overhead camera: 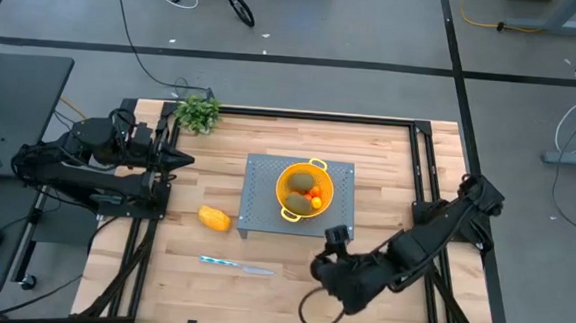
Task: Pick & Place Fruit
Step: Put the plum into the strainer bowl on the shelf
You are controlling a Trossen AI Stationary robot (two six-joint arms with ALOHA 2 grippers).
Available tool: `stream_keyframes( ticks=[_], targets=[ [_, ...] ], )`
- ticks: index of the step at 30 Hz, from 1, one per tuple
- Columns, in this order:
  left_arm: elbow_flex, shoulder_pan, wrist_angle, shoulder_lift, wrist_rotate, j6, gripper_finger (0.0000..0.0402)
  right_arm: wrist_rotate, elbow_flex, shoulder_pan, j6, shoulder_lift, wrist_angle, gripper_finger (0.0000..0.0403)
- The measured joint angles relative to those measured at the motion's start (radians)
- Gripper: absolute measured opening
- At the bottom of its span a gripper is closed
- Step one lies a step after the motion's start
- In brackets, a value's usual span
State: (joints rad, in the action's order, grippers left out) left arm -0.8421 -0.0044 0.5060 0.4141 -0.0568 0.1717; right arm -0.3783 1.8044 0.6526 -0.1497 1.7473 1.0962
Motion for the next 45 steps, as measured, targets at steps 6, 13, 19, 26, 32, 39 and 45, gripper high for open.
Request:
stream_keyframes(
  ticks=[6, 13, 19, 26, 32, 39, 45],
  targets=[
    [0.0, 0.0, 0.0, 0.0, 0.002, -0.001, 0.0002, -0.014, 0.035, -0.077, -0.003, -0.04, -0.001, 0.0277],
    [0.0, 0.0, 0.0, 0.0, 0.025, -0.003, 0.0002, -0.068, 0.036, -0.143, -0.021, -0.136, -0.001, 0.0277],
    [0.0, 0.0, 0.0, 0.0, 0.025, -0.003, 0.0002, -0.102, 0.036, -0.196, -0.018, -0.197, -0.001, 0.0277],
    [0.0, 0.0, 0.0, 0.0, 0.024, -0.003, 0.0002, -0.094, 0.031, -0.244, -0.011, -0.224, -0.005, 0.0277],
    [0.0, 0.0, -0.001, 0.0, 0.02, -0.003, 0.0002, -0.082, 0.03, -0.293, 0.025, -0.224, 0.013, 0.0277],
    [0.0, 0.0, -0.001, 0.0, 0.02, 0.0, 0.0002, -0.085, 0.029, -0.369, 0.061, -0.238, 0.081, 0.0277],
    [0.0, 0.0, -0.001, 0.0, 0.016, 0.0, 0.0002, -0.085, 0.029, -0.42, 0.072, -0.279, 0.129, 0.0277]
  ],
)
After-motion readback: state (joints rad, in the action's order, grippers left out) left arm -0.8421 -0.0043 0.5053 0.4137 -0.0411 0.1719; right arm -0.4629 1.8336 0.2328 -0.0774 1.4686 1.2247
